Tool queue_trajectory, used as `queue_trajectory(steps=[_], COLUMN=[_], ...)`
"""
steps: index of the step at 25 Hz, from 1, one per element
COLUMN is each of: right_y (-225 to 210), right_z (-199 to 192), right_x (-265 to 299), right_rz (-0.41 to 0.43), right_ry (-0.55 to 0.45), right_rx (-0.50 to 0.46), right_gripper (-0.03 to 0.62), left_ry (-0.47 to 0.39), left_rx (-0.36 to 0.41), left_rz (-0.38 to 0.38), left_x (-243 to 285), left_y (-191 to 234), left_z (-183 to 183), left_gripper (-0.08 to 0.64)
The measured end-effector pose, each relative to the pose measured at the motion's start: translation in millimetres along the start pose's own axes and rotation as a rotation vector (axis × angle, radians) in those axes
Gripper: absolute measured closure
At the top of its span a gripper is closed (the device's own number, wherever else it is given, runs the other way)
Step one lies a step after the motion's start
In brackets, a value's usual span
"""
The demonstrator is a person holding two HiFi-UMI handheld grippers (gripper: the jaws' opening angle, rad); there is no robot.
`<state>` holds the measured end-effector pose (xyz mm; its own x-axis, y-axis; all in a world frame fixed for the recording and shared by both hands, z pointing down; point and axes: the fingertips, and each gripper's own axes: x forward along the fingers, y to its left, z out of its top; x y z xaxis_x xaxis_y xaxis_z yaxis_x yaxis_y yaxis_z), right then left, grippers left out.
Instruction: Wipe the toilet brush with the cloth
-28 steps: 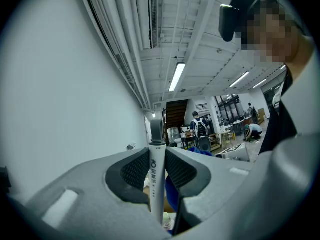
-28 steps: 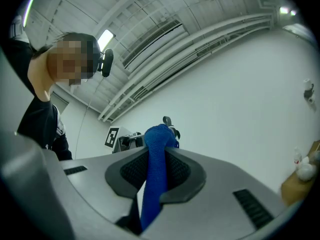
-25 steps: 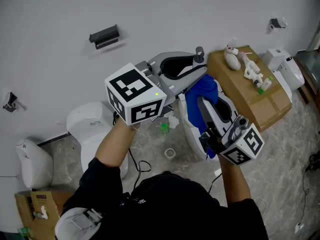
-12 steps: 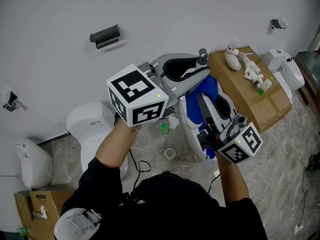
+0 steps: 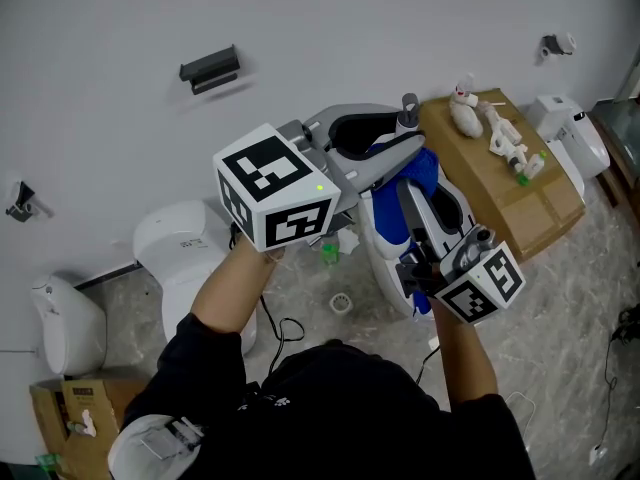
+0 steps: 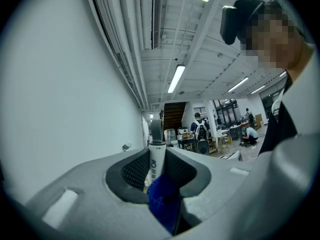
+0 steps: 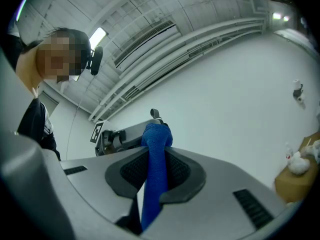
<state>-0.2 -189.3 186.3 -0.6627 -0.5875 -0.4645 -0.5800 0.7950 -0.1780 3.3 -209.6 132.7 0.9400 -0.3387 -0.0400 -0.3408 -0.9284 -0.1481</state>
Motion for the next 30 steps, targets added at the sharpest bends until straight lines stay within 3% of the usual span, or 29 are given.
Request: queue_trajectory(steps=[30], right_y=[-10], right_z=[-30], right_x=[-6], right_rz=[-0.06], right_ry=[0.044], right_rx=[0.052], right_gripper=[0.528], left_ry=[0.013], left_rx=[-0.025], left_rz=[-0.015], left_x=[-5], left_y=[2], left_z=[10], left_gripper=[0.46])
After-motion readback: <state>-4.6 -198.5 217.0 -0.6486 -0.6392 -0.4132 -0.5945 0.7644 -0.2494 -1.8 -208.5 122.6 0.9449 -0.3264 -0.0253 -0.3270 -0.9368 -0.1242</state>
